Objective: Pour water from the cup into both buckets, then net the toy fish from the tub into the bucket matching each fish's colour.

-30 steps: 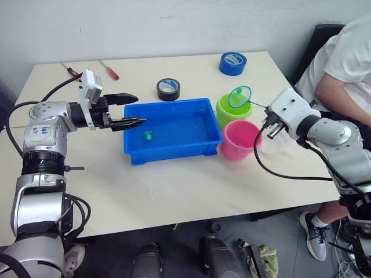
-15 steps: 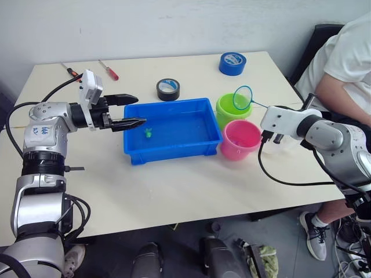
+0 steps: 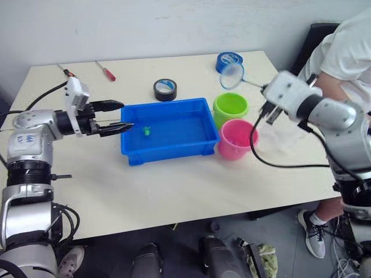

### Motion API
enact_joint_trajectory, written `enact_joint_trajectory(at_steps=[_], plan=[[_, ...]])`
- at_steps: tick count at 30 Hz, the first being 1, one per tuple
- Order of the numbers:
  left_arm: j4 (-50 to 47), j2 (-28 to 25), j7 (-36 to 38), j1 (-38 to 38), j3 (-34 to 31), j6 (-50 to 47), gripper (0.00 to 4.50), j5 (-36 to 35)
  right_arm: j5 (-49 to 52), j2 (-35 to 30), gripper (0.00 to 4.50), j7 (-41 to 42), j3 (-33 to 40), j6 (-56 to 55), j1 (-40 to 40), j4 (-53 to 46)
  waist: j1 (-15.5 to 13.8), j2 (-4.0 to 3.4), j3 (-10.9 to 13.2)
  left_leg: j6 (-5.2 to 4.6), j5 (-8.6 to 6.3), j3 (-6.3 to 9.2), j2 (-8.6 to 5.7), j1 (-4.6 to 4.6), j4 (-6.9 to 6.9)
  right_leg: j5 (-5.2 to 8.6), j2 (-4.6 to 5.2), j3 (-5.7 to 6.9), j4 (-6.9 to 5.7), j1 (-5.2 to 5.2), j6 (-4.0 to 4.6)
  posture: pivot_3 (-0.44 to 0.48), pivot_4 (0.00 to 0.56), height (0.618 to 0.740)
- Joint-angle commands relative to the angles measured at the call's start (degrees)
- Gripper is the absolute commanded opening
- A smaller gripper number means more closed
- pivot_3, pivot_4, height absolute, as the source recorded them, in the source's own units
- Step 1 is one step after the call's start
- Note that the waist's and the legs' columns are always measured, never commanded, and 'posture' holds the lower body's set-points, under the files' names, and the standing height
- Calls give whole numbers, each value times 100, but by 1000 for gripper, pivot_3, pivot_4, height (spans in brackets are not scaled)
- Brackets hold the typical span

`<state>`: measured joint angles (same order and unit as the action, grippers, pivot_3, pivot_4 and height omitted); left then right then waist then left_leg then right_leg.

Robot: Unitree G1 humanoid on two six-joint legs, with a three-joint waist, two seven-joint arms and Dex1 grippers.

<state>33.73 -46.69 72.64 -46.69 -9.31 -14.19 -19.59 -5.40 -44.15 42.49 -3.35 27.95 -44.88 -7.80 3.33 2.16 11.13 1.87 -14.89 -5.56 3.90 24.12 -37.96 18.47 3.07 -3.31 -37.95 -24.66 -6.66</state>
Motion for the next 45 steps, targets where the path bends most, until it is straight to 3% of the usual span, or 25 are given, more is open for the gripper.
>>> enact_joint_trajectory(at_steps=[1, 9, 15, 27, 37, 45], plan=[[-311, -350, -115, 321, -403, -2, 4474, -134, 860, 369, 0, 532, 38, 1003, -220, -261, -14, 1, 0, -7, -4, 0, -1, 0, -1, 0, 1, -1, 0, 1, 0, 0, 150, 731], [-948, -513, -512, 1303, -977, -204, 4474, -386, 1140, 819, 0, 824, -921, 2064, -378, -234, -32, 1, 0, -30, -16, -2, -10, 4, -7, 0, 17, 2, -3, 1, 0, 0, 150, 731], [-1531, -435, -831, 1861, -1230, -412, 4474, -591, 999, 1442, 0, 554, -1440, 2134, -788, 551, -3, 1, -1, -30, -16, -1, -11, 6, -9, 0, 18, 4, -5, -1, 0, 0, 150, 731], [-2184, -304, -1218, 2217, -1254, -625, 4474, -765, 613, 2312, 0, 207, -1978, 1868, -1197, 1783, 8, 3, -2, -30, -16, -3, -10, 7, -4, 0, 16, 4, -3, -3, 0, 0, 150, 731], [-2635, -243, -1400, 2334, -1235, -874, 4474, -910, 712, 3374, 0, -504, -1426, 1257, -1434, 2769, 114, 3, -2, -26, -15, -1, -8, 6, 1, 0, 16, 5, -6, -3, 0, 0, 150, 731], [-2677, -254, -1400, 2264, -1180, -923, 4474, -945, 945, 3332, 0, -572, -944, 1541, -1308, 2112, 141, 4, -3, -27, -16, 2, -11, 8, 2, 0, 21, 7, -5, -2, 0, 0, 150, 731]])
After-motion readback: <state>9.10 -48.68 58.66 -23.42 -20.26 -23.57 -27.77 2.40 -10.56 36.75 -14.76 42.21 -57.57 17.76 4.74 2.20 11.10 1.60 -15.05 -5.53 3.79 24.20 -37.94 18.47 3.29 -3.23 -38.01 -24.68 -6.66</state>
